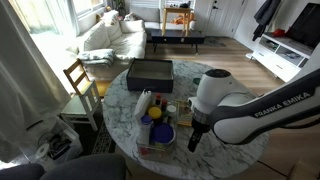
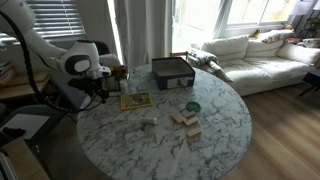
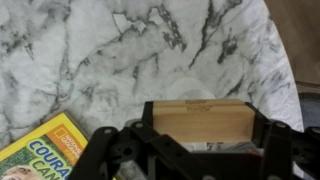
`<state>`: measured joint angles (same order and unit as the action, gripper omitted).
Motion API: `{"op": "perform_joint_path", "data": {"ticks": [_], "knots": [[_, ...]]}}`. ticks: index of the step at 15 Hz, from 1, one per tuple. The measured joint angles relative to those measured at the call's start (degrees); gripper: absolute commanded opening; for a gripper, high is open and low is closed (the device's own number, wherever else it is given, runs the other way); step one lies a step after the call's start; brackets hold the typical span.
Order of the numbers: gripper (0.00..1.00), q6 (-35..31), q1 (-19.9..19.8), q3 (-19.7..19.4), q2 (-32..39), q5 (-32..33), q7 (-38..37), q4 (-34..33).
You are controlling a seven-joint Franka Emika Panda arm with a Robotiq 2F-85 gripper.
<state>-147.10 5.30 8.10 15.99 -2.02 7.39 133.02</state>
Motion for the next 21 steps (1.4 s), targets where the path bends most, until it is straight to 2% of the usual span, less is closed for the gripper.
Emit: {"op": "perform_joint_path", "data": {"ticks": [1, 3, 21], "knots": [[0.96, 0.00, 0.00, 0.00, 0.03, 0.00, 0.00, -0.04], [1.00, 0.00, -0.01, 0.00, 0.09, 0.01, 0.00, -0.10], [1.00, -0.03, -0.27, -0.02, 2.98, 0.02, 0.00, -1.19]]}}
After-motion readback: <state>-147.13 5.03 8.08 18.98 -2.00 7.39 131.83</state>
